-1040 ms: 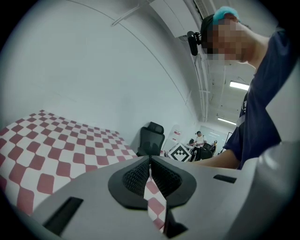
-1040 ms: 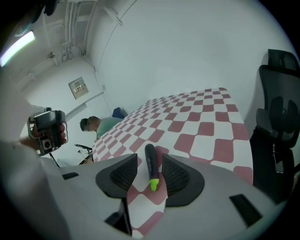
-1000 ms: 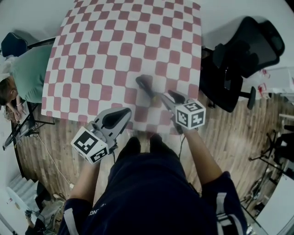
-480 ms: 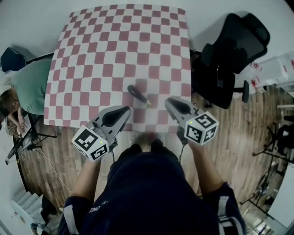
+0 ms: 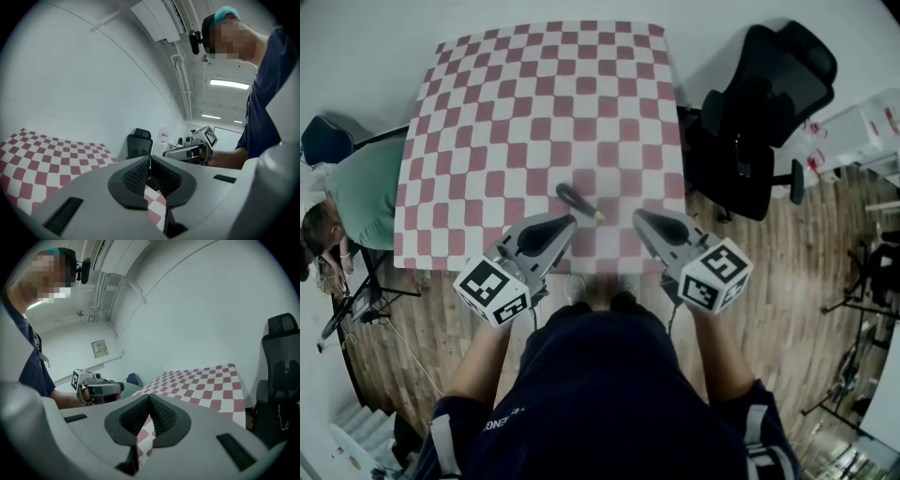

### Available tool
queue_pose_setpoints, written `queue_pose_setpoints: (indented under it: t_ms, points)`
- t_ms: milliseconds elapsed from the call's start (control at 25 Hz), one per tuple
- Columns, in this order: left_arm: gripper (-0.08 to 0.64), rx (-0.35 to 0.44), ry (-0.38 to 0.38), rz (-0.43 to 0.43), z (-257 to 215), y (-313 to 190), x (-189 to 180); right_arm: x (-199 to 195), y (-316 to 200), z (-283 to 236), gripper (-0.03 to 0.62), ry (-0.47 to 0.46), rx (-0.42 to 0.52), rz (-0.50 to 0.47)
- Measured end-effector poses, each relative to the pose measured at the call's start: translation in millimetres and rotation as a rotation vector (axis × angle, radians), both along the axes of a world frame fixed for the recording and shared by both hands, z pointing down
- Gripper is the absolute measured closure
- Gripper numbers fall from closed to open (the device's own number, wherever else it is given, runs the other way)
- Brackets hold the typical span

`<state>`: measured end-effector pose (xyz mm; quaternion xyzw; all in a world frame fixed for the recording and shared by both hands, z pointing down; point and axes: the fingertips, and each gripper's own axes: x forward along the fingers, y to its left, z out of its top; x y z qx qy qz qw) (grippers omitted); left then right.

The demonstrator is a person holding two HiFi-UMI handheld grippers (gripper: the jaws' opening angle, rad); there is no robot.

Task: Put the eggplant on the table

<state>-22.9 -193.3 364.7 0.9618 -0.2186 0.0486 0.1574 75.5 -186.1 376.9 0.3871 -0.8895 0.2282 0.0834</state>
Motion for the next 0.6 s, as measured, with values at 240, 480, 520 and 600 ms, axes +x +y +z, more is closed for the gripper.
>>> queue_pose_setpoints:
  t_ms: [240, 480, 520, 600]
  points:
    - [0.525, 0.023, -0.007, 0.02, -3.5, 0.2, 8.0, -1.2, 2.2, -0.2, 0.574, 0.034, 0.018, -0.003]
    - [0.525, 0.017, -0.011, 0.024, -1.3, -0.5, 13.1, 2.7, -0.2, 0.7, 0.575, 0.039, 0.016, -0.003]
    - [0.525, 0.017, -0.012, 0.025, -1.2, -0.9, 14.1, 3.6, -1.0, 1.6, 0.575, 0.041, 0.014, -0.003]
    - [0.525, 0.017, -0.011, 0.025, -1.1, -1.9, 15.7, 4.3, -2.5, 4.2, 0.575, 0.049, 0.01, -0.006]
